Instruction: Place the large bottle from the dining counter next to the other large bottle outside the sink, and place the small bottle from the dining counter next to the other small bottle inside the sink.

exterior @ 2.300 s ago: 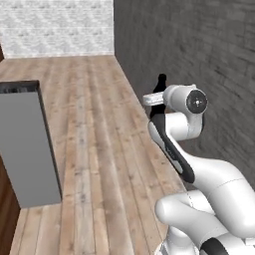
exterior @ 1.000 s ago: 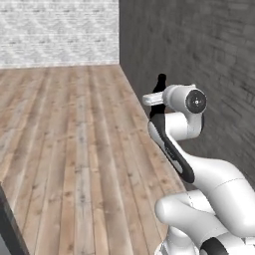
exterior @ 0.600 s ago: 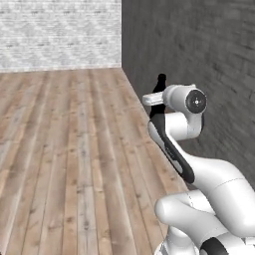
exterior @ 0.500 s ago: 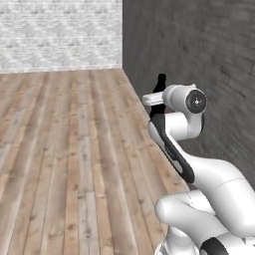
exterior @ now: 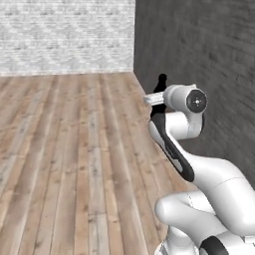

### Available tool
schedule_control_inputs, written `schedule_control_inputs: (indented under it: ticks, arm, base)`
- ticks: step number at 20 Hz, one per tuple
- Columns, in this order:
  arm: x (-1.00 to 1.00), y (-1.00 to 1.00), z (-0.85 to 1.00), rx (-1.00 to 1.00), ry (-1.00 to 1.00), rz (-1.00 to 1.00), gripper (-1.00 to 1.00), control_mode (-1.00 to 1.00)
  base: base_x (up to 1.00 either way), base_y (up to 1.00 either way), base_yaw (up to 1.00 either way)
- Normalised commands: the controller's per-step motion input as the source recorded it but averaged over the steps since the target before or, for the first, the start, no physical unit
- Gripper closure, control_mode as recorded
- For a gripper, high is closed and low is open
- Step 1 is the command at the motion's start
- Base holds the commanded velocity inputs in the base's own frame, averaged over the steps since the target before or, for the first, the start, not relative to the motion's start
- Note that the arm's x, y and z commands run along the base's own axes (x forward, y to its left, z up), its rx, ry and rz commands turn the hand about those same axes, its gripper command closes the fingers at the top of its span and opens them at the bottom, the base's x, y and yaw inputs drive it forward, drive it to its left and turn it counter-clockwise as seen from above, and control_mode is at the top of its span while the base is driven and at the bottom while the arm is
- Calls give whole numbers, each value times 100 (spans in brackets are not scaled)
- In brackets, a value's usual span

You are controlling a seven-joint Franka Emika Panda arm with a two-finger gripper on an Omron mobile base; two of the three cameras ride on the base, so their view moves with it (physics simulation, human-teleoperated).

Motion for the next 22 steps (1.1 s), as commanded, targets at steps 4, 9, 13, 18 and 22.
schedule_control_inputs:
  ticks: [4, 9, 13, 18, 22]
  arm:
    - [0, 0, 0, 0, 0, 0, 100, 100]
    - [0, 0, 0, 0, 0, 0, 100, 100]
    - [0, 0, 0, 0, 0, 0, 100, 100]
    - [0, 0, 0, 0, 0, 0, 100, 100]
    - [0, 0, 0, 0, 0, 0, 100, 100]
  base:
    - [13, 0, 25]
    - [6, 0, 25]
    - [0, 0, 25]
    - [0, 0, 25]
    - [0, 0, 25]
